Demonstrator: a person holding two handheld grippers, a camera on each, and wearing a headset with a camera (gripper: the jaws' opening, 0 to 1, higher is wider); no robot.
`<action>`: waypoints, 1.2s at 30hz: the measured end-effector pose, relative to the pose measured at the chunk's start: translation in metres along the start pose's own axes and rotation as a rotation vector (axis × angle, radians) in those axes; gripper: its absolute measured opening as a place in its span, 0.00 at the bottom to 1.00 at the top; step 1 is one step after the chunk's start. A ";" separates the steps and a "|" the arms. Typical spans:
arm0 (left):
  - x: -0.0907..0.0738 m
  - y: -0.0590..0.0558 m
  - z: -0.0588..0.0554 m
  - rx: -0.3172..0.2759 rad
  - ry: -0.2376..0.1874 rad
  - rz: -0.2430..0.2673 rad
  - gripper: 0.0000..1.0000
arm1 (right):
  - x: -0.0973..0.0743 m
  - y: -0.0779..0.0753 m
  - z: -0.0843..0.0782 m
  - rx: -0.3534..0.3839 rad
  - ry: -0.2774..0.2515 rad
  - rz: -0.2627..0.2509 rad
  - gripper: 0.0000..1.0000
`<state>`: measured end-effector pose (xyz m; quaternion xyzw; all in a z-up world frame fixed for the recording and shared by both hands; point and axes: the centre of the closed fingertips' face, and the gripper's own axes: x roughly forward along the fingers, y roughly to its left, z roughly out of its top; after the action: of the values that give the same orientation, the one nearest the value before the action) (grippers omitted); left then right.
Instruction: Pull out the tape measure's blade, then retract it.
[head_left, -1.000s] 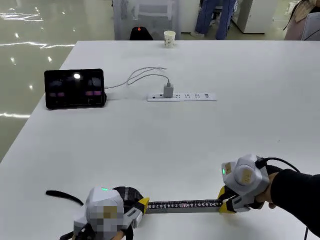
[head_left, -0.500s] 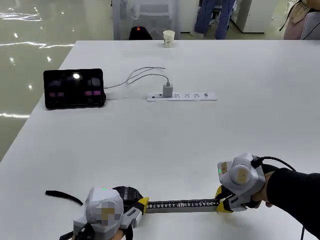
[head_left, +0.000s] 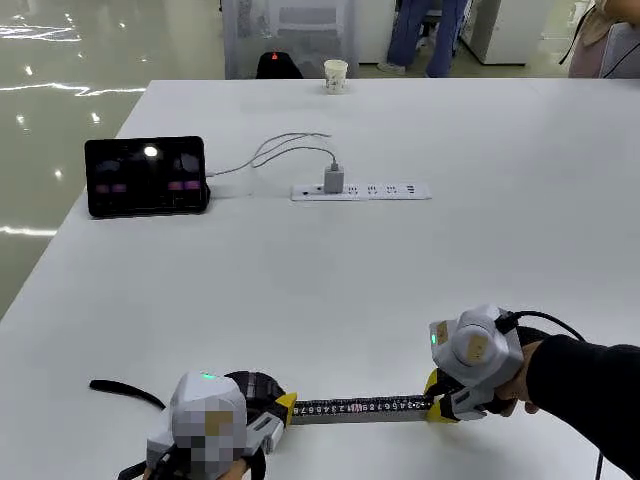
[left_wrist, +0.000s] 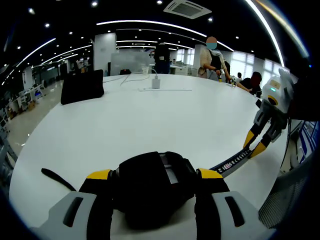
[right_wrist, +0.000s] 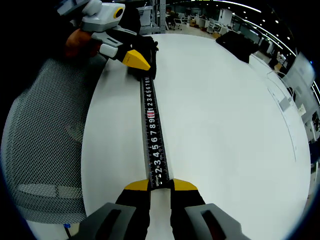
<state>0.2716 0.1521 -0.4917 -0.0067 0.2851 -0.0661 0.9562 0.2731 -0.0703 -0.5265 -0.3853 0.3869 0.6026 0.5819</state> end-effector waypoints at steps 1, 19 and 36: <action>0.000 0.000 0.000 0.000 0.000 0.000 0.61 | 0.000 0.000 0.001 -0.004 -0.004 0.000 0.11; 0.000 0.001 0.000 0.004 0.001 0.000 0.61 | 0.004 0.000 0.011 0.008 -0.003 0.002 0.11; 0.000 0.002 0.000 0.003 0.004 -0.002 0.61 | 0.008 0.000 0.017 -0.001 0.035 0.004 0.11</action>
<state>0.2720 0.1539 -0.4914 -0.0055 0.2867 -0.0675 0.9556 0.2728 -0.0516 -0.5273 -0.3953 0.3974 0.5970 0.5739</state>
